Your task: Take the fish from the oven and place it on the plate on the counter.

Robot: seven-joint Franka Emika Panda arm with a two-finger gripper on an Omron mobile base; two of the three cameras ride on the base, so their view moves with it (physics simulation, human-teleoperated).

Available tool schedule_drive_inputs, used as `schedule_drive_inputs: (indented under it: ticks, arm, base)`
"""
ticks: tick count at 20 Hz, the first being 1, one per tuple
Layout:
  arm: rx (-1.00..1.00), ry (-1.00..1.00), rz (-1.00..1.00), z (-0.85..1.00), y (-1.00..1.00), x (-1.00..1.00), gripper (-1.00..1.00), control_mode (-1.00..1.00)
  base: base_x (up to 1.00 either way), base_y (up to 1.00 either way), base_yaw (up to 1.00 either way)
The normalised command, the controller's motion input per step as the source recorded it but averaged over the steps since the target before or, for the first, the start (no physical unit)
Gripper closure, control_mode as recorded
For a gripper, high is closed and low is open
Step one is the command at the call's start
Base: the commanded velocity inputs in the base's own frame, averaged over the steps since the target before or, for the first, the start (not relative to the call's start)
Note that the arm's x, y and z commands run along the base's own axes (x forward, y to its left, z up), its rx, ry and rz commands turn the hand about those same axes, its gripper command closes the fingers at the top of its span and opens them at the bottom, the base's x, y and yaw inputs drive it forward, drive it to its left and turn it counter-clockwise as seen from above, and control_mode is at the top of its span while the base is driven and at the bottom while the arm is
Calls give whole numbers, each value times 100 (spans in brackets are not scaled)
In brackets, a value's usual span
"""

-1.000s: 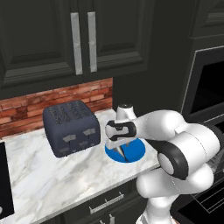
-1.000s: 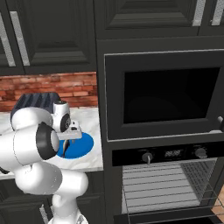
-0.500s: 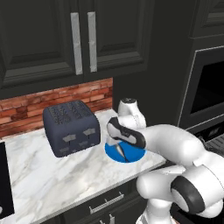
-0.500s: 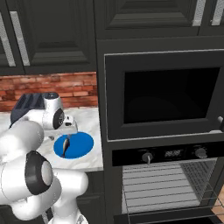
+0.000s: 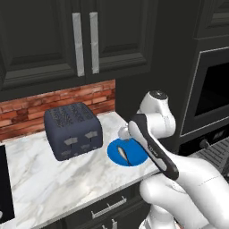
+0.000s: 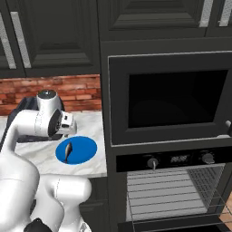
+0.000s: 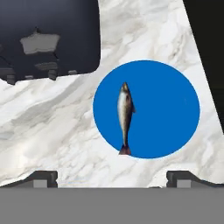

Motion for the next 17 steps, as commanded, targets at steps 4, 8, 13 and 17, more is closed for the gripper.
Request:
schedule_drive_inputs:
  ticks: [4, 8, 13, 17]
  arm:
    - [12, -4, -6, 100, -37, -49, -100, -100]
    - [6, 0, -4, 100, -28, -46, -100, -100]
    - [0, 0, -6, 100, -12, -46, -100, -100]
    - [0, 0, -7, 87, -1, -44, -100, -100]
  base:
    - [0, 0, 0]
    - [0, 0, 0]
    - [0, 0, 0]
    - [0, 0, 0]
